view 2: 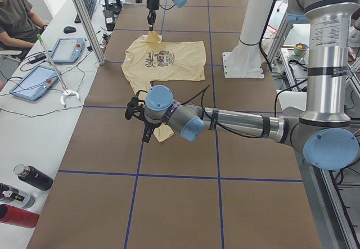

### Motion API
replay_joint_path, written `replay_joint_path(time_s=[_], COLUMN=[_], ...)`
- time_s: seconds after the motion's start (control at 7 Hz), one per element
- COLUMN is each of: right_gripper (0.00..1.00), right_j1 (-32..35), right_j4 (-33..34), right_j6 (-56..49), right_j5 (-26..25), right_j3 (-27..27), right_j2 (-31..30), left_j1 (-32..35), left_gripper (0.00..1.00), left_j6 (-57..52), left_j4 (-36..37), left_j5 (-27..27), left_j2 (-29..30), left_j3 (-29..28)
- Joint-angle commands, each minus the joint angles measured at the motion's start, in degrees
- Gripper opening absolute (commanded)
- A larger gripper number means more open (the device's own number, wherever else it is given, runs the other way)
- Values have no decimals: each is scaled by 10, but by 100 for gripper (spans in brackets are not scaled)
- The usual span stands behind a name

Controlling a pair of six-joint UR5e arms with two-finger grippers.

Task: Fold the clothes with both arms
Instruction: 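Carry the sleeve across the shirt front toward the collar with the right gripper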

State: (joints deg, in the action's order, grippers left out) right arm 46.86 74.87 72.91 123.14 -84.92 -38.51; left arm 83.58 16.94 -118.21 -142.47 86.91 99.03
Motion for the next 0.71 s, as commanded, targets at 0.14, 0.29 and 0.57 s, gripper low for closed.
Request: replay_joint_path(time_s=[0.14, 0.29, 0.57], right_gripper=[0, 0, 0], right_j1=[-59, -83, -109], right_j4=[1, 1, 0], right_j6=[-22, -22, -22], right_j5=[-67, -93, -120], right_j3=[5, 5, 19], right_j2=[35, 39, 44], left_j1=[0, 0, 0], left_gripper=[100, 100, 100], left_j6=[0, 3, 3], left_j4=[-32, -68, -70], left_j5=[0, 0, 0], left_j2=[-1, 0, 0], left_j3=[-29, -51, -52])
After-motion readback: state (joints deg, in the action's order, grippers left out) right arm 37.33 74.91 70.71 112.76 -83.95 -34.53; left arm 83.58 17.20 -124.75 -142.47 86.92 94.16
